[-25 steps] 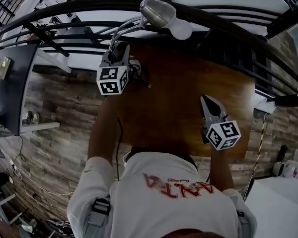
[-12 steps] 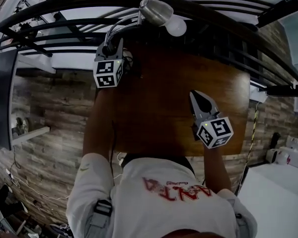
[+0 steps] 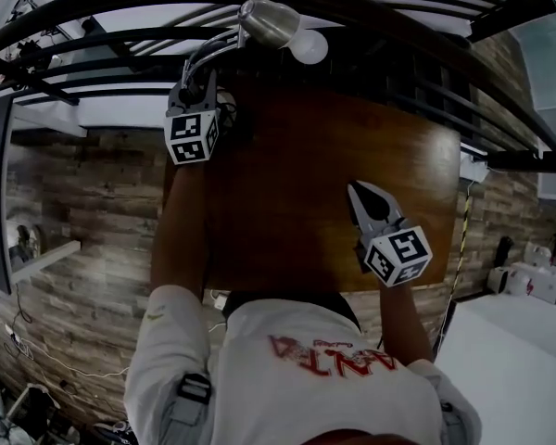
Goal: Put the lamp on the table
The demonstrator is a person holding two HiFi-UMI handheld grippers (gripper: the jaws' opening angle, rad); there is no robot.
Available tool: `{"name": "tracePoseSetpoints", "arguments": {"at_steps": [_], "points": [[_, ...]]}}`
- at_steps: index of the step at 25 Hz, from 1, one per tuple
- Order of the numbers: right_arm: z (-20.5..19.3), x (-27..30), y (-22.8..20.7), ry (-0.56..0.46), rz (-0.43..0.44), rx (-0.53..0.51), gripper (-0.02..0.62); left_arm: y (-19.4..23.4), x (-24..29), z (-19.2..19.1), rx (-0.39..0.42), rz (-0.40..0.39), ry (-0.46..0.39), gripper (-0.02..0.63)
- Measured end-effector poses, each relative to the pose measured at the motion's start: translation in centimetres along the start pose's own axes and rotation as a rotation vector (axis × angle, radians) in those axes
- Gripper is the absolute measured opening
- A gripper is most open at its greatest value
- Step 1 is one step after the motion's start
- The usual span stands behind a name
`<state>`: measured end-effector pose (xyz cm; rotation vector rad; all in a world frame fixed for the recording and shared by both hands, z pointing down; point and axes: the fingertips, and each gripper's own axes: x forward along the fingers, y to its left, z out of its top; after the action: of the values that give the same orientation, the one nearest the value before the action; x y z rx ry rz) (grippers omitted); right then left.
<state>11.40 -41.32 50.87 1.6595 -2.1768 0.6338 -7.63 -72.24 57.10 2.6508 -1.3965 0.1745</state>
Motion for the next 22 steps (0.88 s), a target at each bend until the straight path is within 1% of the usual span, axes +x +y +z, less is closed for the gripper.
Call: {"name": "tracePoseSetpoints", "arguments": {"at_steps": [7, 13, 16, 18, 20, 22], "points": [[-1.0, 0.1, 0.3, 0.023, 0.013, 0.008, 0.002, -0.6, 0.2, -1.2, 0.008, 0.001, 0.009, 0.091], [-1.3, 0.0, 0.3, 0.027, 0.016, 0.007, 0.003, -1.4, 0.3, -1.7, 0.054, -0.013, 0.014, 0.091], [-1.6, -0.2, 0.3, 0.025, 0.020, 0.007, 0.003, -1.5, 0.4, -1.7, 0.045, -0.018, 0.009, 0.092], [-1.8, -0.5, 0.2, 0.023, 0.020, 0.013, 0.003, -1.6, 0.5, -1.9, 0.039, -0.031, 0.022, 0.092], [-1.9, -1.0, 0.3, 0.015, 0.022, 0.016, 0.002, -1.5, 0.2, -2.1, 0.039, -0.033, 0.039, 0.106], [-2.0, -1.6, 0.4, 0.005, 0.033, 0.014, 0.003, -1.6, -0.4, -2.2, 0.049, -0.025, 0.063, 0.153]]}}
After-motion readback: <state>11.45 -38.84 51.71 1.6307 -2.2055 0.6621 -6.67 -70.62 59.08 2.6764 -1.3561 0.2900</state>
